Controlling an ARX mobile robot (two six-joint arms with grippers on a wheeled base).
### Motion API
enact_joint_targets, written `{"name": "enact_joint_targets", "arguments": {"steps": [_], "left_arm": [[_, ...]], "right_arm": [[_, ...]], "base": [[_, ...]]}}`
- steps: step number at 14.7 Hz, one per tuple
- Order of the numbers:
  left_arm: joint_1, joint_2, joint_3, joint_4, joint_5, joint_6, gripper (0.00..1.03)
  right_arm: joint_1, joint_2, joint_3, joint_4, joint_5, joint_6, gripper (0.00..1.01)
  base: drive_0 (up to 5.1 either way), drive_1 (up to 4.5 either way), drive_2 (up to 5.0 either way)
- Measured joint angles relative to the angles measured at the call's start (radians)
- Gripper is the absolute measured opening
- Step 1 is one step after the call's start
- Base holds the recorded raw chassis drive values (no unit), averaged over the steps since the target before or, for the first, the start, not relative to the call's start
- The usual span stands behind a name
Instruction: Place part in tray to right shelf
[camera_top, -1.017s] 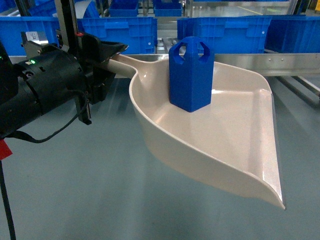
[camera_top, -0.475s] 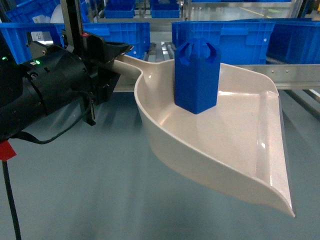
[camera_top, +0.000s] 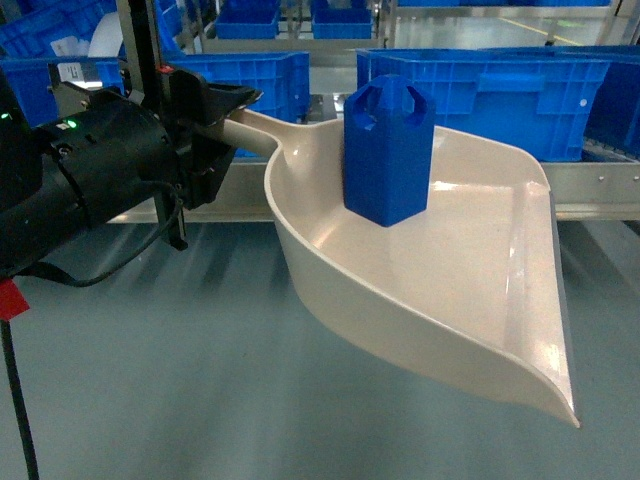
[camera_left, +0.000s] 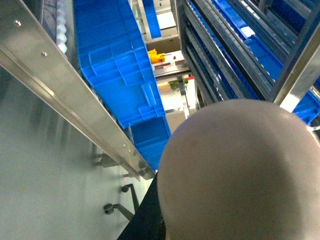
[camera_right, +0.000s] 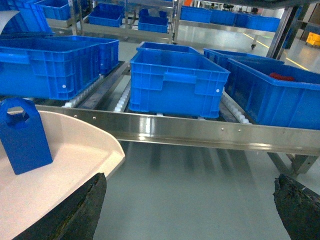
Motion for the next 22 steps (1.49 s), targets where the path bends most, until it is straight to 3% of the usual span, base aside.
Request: {"name": "enact_joint_targets", "arguments": {"steps": [17,22], "left_arm": [[0.002,0.000,0.000,0.001,-0.002,-0.001,0.14],[0.002,0.000,0.002,0.000,-0.003,-0.001,0.14]], "right_arm": [[0.000,0.000,0.000,0.000,0.000,0.000,0.98],[0.000,0.006,0.000,0.000,0.000,0.000,0.98]], "base": [[0.0,3.99,-4.0],[0.0,0.00,0.0]]}}
